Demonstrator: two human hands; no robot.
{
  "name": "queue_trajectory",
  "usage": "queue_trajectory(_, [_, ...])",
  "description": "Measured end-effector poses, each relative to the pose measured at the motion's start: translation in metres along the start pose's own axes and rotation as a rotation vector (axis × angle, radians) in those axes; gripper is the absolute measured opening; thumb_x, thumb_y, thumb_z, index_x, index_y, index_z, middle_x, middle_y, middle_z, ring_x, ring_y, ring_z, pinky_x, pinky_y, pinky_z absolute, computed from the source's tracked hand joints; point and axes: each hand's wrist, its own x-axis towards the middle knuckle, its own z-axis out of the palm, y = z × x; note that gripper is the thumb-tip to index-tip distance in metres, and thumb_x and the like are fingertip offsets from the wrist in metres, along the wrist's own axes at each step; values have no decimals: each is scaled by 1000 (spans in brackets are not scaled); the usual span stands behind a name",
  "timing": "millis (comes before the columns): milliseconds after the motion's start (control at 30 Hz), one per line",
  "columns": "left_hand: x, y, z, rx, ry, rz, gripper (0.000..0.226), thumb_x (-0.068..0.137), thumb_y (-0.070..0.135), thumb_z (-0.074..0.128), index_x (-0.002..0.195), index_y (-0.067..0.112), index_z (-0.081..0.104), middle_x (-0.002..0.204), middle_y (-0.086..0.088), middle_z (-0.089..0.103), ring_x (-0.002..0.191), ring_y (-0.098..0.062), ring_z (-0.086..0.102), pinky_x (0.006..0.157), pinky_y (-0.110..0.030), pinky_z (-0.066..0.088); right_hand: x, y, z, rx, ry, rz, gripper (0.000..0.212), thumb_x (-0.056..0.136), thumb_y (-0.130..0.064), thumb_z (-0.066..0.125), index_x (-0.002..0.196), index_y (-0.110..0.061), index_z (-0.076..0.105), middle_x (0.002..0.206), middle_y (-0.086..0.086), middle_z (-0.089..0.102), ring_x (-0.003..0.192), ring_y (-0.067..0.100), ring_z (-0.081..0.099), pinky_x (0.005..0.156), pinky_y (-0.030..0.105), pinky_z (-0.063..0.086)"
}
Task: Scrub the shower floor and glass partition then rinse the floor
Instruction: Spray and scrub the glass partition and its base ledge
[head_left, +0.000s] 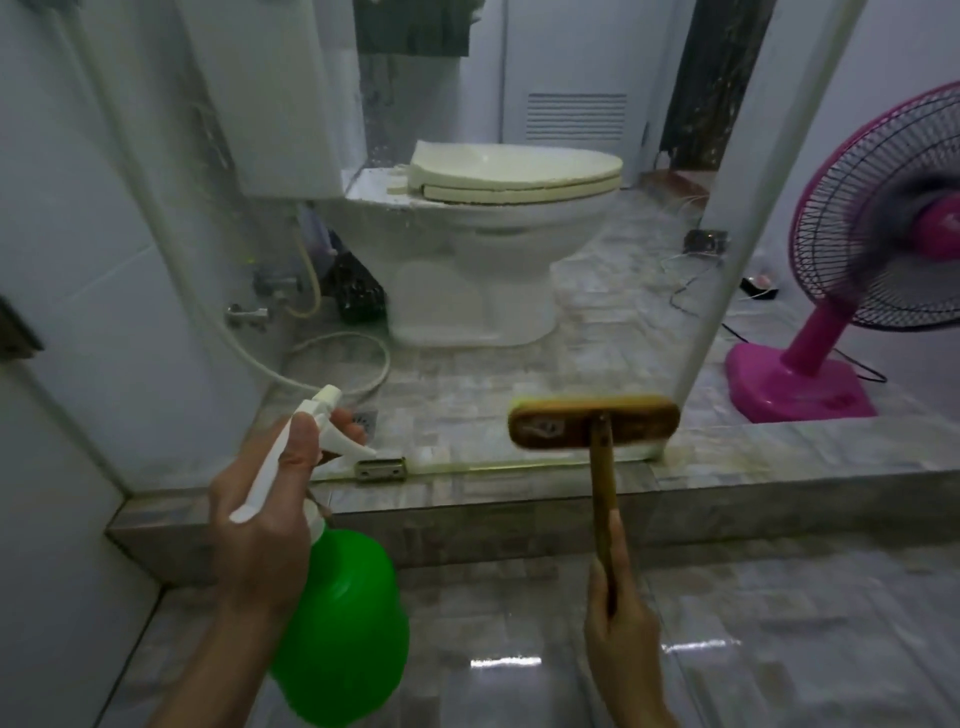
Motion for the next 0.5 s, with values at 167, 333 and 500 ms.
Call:
queue_trajectory(167, [3,-2,18,30,-32,4,31,92,52,43,85,51,74,86,16,75,78,-9,67,70,-30,52,111,-80,-26,232,329,-289,51,102,-28,37,149,-31,18,50,8,38,40,19,38,35,22,32])
queue_trajectory(333, [3,-1,33,-22,-27,-12,36,97,38,43,85,51,74,86,21,75,80,0,69,66,-13,52,68,-34,-11,186,213,-241,53,100,-34,38,149,-40,20,57,9,50,40,10,39,39,23,37])
queue_trajectory(500, [-3,-8,40,-18,-35,-41,32,96,44,45,88,46,75,89,13,76,74,-4,66,63,-16,51,3,10,-5,76,-85,-105,75,96,-15,54,139,-64,16,48,-10,41,41,1,43,43,6,26])
